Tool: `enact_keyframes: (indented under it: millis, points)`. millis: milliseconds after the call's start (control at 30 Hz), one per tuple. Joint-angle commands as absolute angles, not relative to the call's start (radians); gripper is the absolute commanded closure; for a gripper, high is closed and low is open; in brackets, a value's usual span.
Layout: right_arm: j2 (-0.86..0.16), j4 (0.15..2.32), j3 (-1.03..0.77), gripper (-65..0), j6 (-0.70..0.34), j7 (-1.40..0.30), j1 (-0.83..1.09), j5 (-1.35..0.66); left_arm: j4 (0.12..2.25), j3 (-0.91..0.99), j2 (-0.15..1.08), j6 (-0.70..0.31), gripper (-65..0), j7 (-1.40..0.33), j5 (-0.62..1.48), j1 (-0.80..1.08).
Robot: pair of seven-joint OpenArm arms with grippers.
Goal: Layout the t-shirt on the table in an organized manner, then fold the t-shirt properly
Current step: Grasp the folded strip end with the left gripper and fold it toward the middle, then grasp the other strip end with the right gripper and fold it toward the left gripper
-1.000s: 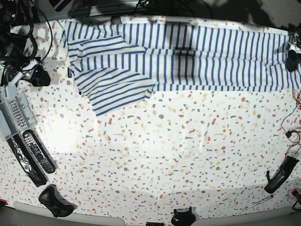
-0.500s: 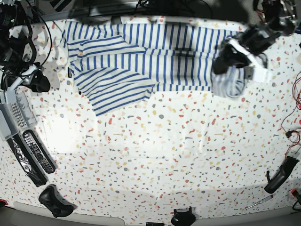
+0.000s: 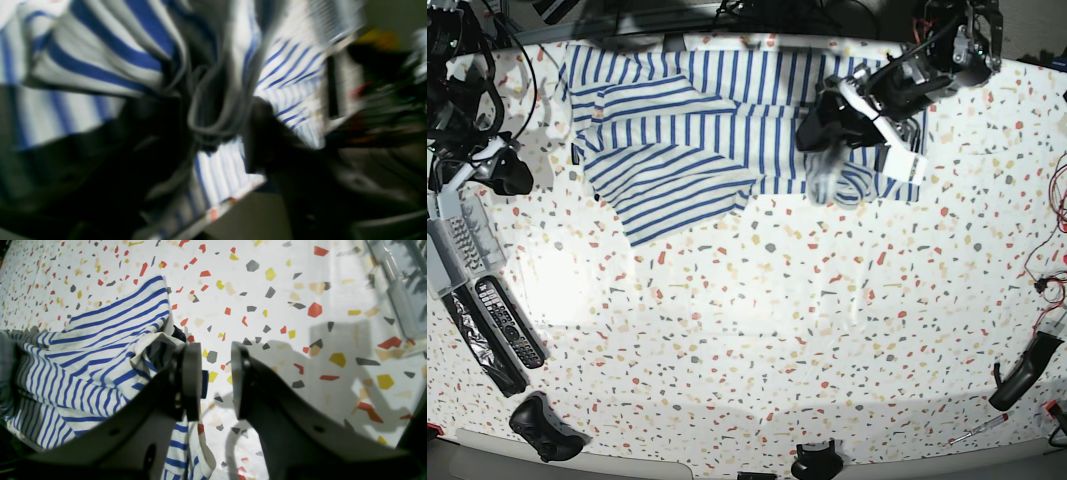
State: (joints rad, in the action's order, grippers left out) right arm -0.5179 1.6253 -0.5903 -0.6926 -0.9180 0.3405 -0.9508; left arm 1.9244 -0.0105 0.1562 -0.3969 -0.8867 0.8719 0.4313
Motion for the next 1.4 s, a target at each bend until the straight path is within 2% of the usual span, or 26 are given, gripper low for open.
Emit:
enact_keyframes:
  millis: [0,167,267,500,600,667,833,1033,1233,1367]
  points:
    - [-0.54,1.641,-0.6,-15.0,-0.698,-0.899,0.332,-0.973,1.945,-0.028,0.158,-0.423,-28.4,-0.886,0.925,0.429]
    - [-0.54,1.641,-0.6,-15.0,-0.698,-0.899,0.332,-0.973,1.958,-0.075,0.158,-0.559,-28.4,-0.965,1.078,0.426]
    - [-0.54,1.641,-0.6,-15.0,-0.698,-0.899,0.332,-0.973,2.01,-0.053,0.159,-0.577,-28.4,-0.965,1.083,0.426]
    - [-0.54,1.641,-0.6,-15.0,-0.698,-0.909,0.332,-0.973,2.148,0.128,0.159,-0.577,-28.4,-0.964,0.915,0.427]
    - [-0.54,1.641,-0.6,-15.0,-0.698,-1.007,0.332,-0.977,2.148,0.216,0.159,-0.577,-28.4,-0.92,0.799,0.428]
    - [-0.54,1.641,-0.6,-18.6,-0.698,-1.126,0.333,-1.022,2.147,0.268,0.159,-0.576,-28.4,-0.861,0.714,0.43]
    - [-0.525,1.618,-0.6,-36.3,-0.698,-1.137,0.346,-1.071,2.146,0.341,0.159,-0.561,-28.4,-0.805,0.677,0.43]
    - [-0.507,1.531,-0.556,-37.1,-0.698,-1.137,0.346,-1.114,2.146,0.341,0.159,-0.561,-28.4,-0.805,0.654,0.429]
    - [-0.507,1.445,-0.421,-37.1,-0.698,-1.137,0.346,-1.232,2.146,0.341,0.159,-0.562,-28.4,-0.805,0.654,0.429]
    - [-0.507,1.444,-0.327,-37.1,-0.698,-1.125,0.346,-1.234,2.146,0.341,0.159,-0.562,-28.4,-0.805,0.654,0.43]
